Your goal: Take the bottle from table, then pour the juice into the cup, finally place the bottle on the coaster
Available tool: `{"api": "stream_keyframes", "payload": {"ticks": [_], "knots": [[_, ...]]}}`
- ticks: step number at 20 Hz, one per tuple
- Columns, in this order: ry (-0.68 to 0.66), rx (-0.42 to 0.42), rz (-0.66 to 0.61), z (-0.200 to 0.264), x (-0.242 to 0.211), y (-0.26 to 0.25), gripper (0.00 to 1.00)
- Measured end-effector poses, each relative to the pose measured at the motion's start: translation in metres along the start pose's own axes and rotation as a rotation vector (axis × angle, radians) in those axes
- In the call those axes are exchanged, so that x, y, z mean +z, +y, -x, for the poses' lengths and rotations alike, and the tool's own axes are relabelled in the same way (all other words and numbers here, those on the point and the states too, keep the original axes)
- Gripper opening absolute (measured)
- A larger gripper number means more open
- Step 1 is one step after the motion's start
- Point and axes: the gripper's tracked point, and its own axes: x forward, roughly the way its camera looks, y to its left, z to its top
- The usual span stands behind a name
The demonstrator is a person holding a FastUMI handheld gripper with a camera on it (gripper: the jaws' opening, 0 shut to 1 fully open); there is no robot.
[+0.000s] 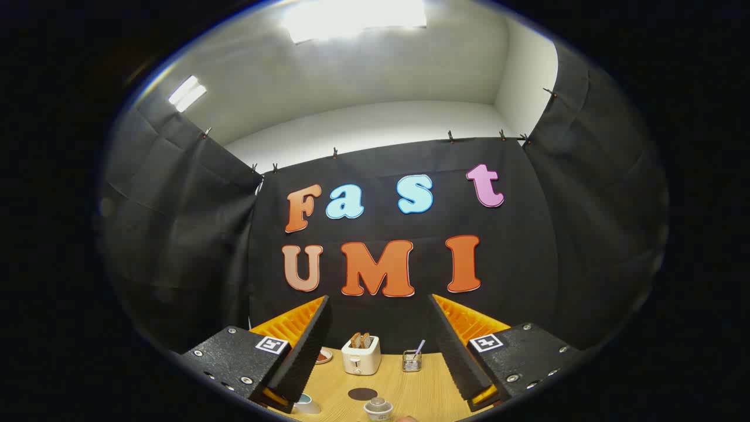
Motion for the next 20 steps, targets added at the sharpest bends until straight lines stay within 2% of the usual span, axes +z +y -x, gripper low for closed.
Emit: {"api": "stream_keyframes", "payload": {"ticks": [3, 7, 20], "knots": [[-0.003, 0.011, -0.002, 0.001, 0.0, 0.003, 0.97], [-0.008, -0.019, 0.014, 0.001, 0.001, -0.002, 0.97], [0.014, 0.002, 0.016, -0.001, -0.006, 0.008, 0.97]]}}
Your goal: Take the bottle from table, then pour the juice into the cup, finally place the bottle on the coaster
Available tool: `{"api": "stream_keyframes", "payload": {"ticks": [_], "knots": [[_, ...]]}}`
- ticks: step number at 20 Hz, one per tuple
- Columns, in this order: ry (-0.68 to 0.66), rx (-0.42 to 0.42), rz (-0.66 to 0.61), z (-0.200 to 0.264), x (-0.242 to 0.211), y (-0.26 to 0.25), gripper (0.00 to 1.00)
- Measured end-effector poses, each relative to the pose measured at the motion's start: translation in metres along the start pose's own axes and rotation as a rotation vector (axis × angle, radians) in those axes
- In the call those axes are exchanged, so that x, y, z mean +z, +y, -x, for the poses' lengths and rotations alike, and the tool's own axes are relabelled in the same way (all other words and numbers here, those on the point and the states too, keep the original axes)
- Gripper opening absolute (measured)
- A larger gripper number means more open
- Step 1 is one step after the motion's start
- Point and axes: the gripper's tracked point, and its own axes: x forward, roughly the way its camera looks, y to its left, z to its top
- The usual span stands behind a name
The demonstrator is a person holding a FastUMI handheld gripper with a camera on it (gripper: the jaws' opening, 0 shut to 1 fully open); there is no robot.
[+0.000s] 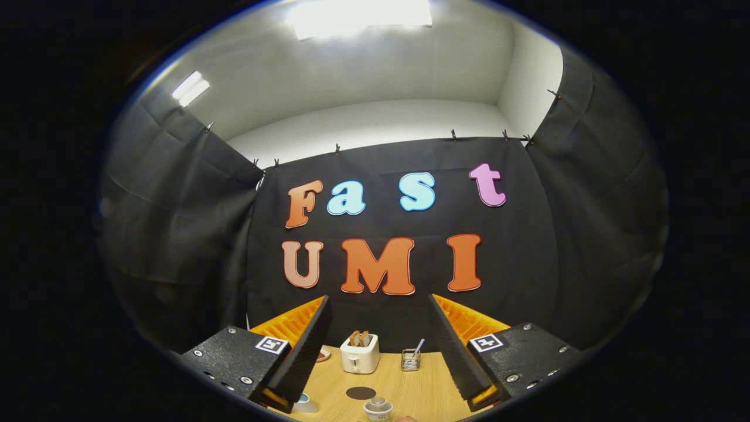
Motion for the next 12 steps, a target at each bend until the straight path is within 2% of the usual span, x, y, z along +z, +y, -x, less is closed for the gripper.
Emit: {"api": "stream_keyframes", "payload": {"ticks": [12], "knots": [[0.054, 0.042, 0.001, -0.003, -0.063, 0.013, 0.97]]}}
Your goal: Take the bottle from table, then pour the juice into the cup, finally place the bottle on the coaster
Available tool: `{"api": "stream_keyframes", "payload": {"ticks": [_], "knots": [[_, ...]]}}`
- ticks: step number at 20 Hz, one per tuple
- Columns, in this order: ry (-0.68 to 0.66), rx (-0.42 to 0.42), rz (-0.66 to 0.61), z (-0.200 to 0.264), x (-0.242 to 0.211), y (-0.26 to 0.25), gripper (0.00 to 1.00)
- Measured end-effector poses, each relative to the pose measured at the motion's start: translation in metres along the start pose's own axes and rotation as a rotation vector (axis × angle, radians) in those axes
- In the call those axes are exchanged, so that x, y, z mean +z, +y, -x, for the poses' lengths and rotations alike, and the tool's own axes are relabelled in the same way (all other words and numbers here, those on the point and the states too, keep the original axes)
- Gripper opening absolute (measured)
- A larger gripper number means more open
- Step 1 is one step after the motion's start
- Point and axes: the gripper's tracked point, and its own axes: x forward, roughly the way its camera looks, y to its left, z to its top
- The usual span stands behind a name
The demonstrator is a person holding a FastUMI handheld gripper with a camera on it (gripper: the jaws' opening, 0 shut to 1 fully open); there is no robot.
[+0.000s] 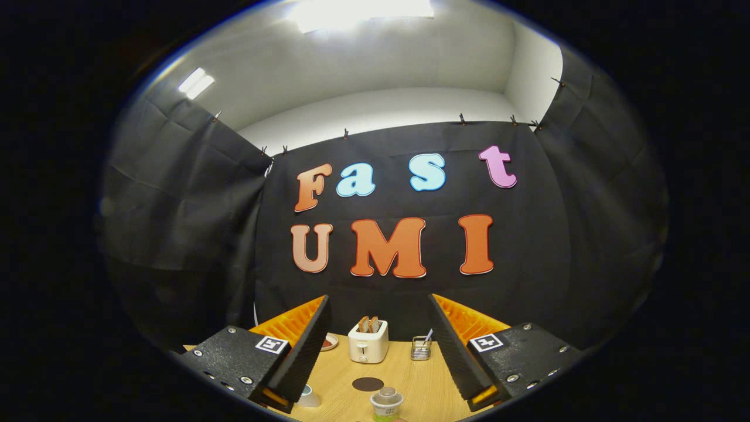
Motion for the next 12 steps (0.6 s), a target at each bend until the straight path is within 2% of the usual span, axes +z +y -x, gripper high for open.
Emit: {"api": "stream_keyframes", "payload": {"ticks": [6, 12], "knots": [[0.003, -0.028, 0.015, 0.001, -0.052, -0.003, 0.97], [0.073, -0.078, -0.002, -0.001, -0.121, -0.012, 0.97]]}}
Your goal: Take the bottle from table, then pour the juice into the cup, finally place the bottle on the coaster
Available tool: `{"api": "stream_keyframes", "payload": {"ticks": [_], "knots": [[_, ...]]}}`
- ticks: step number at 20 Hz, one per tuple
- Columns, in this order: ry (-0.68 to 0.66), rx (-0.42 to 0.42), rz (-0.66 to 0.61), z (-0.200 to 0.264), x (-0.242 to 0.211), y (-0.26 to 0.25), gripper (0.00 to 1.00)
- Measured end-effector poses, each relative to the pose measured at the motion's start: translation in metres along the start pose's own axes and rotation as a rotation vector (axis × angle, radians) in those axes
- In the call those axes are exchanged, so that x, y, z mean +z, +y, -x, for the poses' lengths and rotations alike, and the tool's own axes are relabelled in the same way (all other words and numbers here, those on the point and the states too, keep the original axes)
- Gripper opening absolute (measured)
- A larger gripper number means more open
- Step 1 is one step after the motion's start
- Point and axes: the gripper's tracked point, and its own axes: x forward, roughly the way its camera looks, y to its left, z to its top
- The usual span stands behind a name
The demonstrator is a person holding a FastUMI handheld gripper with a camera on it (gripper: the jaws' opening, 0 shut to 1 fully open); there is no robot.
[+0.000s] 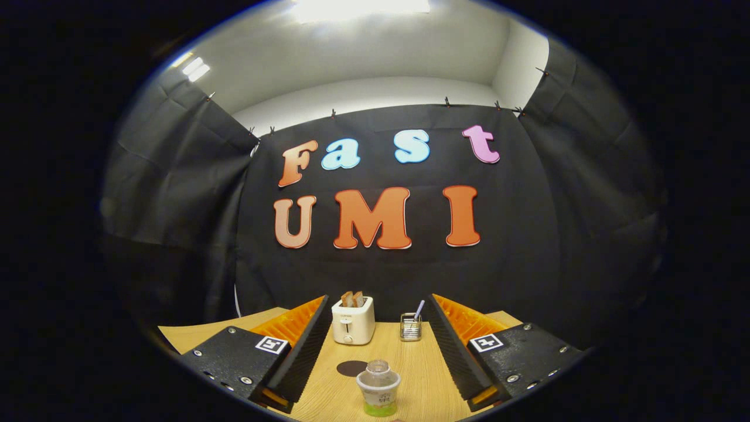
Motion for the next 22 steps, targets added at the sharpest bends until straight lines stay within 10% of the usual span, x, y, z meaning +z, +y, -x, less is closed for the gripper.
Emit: {"api": "stream_keyframes", "payload": {"ticks": [22], "knots": [[0.373, -0.071, -0.072, -0.009, -0.217, -0.011, 0.97]]}}
